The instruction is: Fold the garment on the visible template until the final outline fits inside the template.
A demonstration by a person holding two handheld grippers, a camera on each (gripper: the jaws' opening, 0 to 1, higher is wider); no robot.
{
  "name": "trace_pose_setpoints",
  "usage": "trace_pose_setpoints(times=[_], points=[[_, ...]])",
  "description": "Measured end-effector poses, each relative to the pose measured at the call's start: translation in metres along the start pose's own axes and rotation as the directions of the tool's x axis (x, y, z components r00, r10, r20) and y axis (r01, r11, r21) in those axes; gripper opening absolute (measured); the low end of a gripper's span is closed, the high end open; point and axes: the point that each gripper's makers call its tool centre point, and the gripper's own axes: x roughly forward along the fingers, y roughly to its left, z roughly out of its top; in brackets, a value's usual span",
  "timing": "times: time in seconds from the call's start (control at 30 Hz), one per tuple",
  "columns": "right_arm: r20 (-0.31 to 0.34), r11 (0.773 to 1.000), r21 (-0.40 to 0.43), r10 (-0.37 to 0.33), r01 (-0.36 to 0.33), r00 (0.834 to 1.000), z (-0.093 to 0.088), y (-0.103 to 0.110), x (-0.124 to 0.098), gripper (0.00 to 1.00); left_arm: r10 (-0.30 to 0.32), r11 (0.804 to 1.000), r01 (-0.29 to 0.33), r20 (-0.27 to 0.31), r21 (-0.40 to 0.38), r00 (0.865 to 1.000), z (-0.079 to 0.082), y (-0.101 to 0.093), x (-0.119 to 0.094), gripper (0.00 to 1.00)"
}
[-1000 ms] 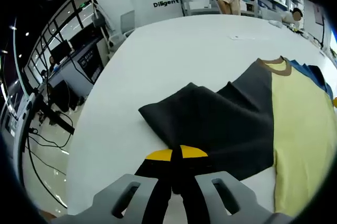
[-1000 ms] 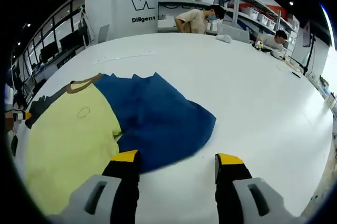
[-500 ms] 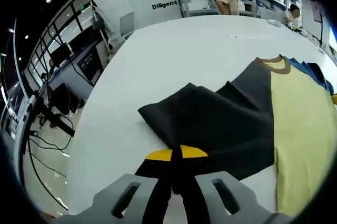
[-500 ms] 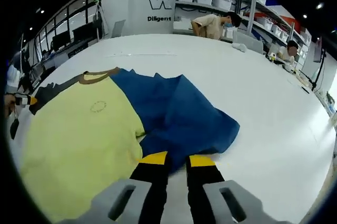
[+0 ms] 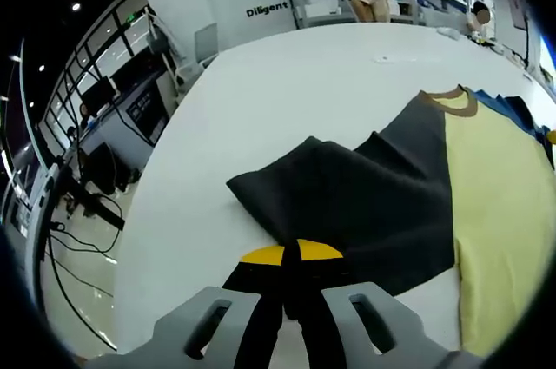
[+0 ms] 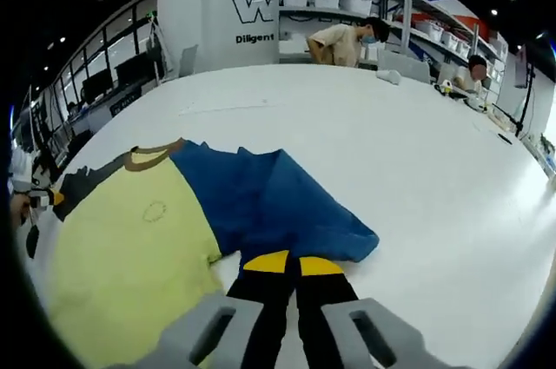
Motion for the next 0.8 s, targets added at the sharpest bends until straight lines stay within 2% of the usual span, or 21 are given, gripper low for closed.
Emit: trace_pose_setpoints(times=[0.17, 0.33, 0.37, 0.47, 0.6, 0.67, 0.8], points=[[0.04, 0.999, 0.037, 0.028, -0.029, 0.999, 0.028, -0.011, 0.0, 0.0, 0.001, 1.0, -0.001, 0.001, 0.0, 1.0, 0.0, 0.0, 0.0, 0.08], [0.075, 0.994, 0.111, 0.009, -0.018, 0.997, 0.052, -0.03, 0.005, 0.0, 0.0, 1.0, 0.0, 0.002, 0.004, 1.0, 0.001, 0.0, 0.0, 0.08], [0.082, 0.994, 0.11, -0.01, 0.001, 0.997, 0.059, -0.041, 0.01, 0.0, 0.0, 1.0, 0.0, 0.002, 0.008, 1.0, 0.001, 0.0, 0.0, 0.08], [0.073, 0.992, 0.117, -0.057, 0.048, 0.996, 0.062, -0.058, 0.017, 0.0, 0.0, 1.0, 0.0, 0.001, 0.011, 1.0, 0.001, 0.0, 0.001, 0.08], [0.027, 0.983, 0.153, -0.102, 0.097, 0.994, 0.055, -0.084, 0.033, 0.0, -0.003, 1.0, 0.003, 0.001, 0.007, 1.0, 0.001, 0.0, 0.001, 0.08], [0.021, 0.98, 0.174, -0.103, 0.097, 0.995, 0.053, -0.091, 0.039, 0.0, -0.002, 1.0, 0.002, 0.001, 0.007, 1.0, 0.001, 0.0, 0.001, 0.08], [0.024, 0.985, 0.143, -0.098, 0.093, 0.995, 0.052, -0.099, 0.052, 0.0, 0.006, 1.0, -0.006, 0.004, 0.028, 1.0, 0.001, 0.0, 0.001, 0.08]])
